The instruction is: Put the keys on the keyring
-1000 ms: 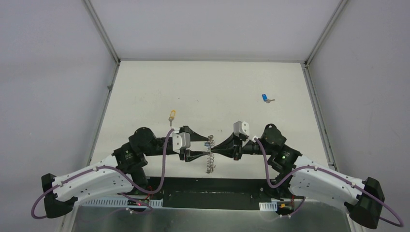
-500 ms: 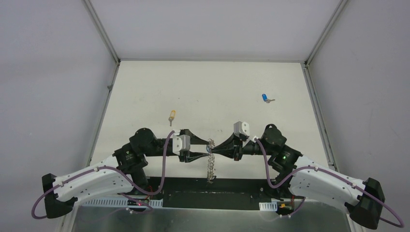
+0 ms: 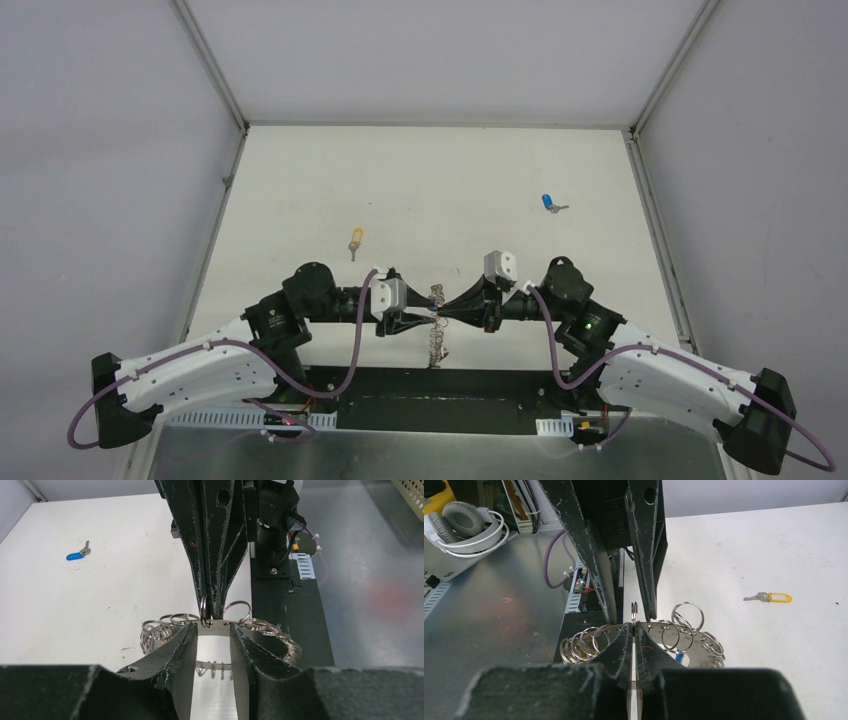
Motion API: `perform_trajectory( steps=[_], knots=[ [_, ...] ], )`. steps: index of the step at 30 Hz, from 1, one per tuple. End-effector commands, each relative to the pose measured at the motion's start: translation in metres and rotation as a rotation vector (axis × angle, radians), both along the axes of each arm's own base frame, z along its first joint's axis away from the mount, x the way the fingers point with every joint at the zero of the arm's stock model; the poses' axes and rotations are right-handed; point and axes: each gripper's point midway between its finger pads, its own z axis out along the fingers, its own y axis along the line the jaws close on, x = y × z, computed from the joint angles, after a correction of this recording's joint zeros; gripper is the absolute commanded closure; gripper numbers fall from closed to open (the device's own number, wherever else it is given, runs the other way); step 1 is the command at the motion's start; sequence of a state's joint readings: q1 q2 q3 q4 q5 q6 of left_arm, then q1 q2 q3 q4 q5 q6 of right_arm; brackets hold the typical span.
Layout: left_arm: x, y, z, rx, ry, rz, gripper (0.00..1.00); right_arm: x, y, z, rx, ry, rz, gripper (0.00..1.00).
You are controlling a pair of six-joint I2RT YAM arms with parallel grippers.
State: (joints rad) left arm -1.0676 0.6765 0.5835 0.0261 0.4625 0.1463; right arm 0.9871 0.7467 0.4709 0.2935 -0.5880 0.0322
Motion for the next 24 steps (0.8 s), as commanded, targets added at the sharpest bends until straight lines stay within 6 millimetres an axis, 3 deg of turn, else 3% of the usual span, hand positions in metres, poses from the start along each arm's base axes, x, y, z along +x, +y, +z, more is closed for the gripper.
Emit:
perform_trajectory(
  steps=[1, 10, 17, 22, 23, 24],
  knots=[
    [0.001, -0.006, 0.011, -0.031, -0.008, -0.005, 0.69, -0.003, 0.0, 0.036, 0.098, -0.051, 0.009, 1.0],
    [0.0, -0.009, 0.025, -0.085, -0.01, -0.012, 0.77, -0.002, 0.0, 0.031, 0.088, -0.042, 0.005, 1.0],
    [-0.001, -0.007, 0.026, -0.092, -0.025, -0.014, 1.0, -0.002, 0.0, 0.028, 0.077, -0.039, 0.002, 1.0],
    [0.003, -0.003, 0.031, -0.103, -0.029, 0.018, 1.0, 0.0, -0.001, 0.025, 0.071, -0.033, -0.01, 1.0],
    [0.004, -0.002, 0.031, -0.099, -0.026, 0.03, 1.0, 0.001, -0.001, 0.025, 0.068, -0.031, -0.017, 0.97],
    [0.006, -0.001, 0.031, -0.091, -0.021, 0.041, 1.0, 0.002, -0.002, 0.024, 0.063, -0.027, -0.026, 0.88]
  ],
)
